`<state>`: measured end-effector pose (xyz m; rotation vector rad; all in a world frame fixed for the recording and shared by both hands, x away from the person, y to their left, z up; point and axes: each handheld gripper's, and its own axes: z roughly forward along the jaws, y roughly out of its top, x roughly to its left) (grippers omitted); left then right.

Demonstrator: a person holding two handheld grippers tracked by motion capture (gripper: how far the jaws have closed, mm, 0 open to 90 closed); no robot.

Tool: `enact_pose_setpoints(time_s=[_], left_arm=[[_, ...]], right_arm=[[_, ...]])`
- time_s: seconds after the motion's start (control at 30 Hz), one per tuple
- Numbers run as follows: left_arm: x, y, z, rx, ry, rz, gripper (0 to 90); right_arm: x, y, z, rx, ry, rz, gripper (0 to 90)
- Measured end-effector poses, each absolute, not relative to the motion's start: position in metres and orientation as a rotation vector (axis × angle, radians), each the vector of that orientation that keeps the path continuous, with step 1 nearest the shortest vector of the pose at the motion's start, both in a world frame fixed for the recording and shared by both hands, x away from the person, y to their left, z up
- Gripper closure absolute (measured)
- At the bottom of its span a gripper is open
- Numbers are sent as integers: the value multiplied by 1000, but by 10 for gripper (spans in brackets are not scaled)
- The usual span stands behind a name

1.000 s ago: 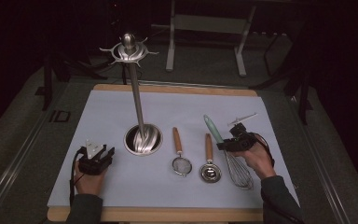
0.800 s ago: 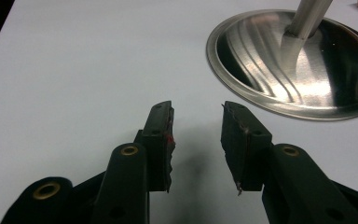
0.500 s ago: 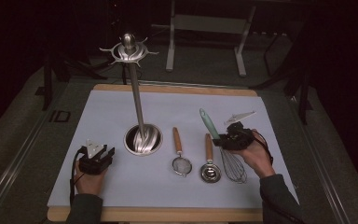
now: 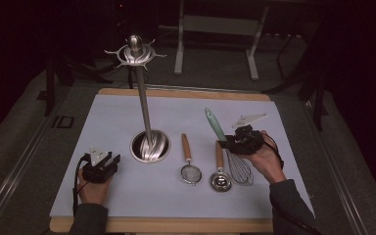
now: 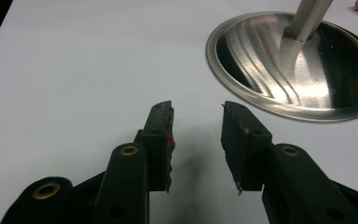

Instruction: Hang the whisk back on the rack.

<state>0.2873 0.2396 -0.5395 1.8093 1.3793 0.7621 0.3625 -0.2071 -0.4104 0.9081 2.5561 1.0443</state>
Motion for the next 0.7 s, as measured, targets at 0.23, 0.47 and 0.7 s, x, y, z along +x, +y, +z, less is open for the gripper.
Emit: enact_pose_setpoints(time_s=[0.23, 0.47, 0.7], left_arm=[[287, 240, -540, 1808, 1379, 761, 642], [287, 241, -540, 1792, 1385, 750, 642], [287, 241, -539, 1791, 1384, 749, 642]], right_arm=[[362, -198, -406, 840, 2571, 1036, 691], [363, -190, -399, 783, 2578, 1050, 691], [365, -186, -398, 734, 2588, 1057, 691]])
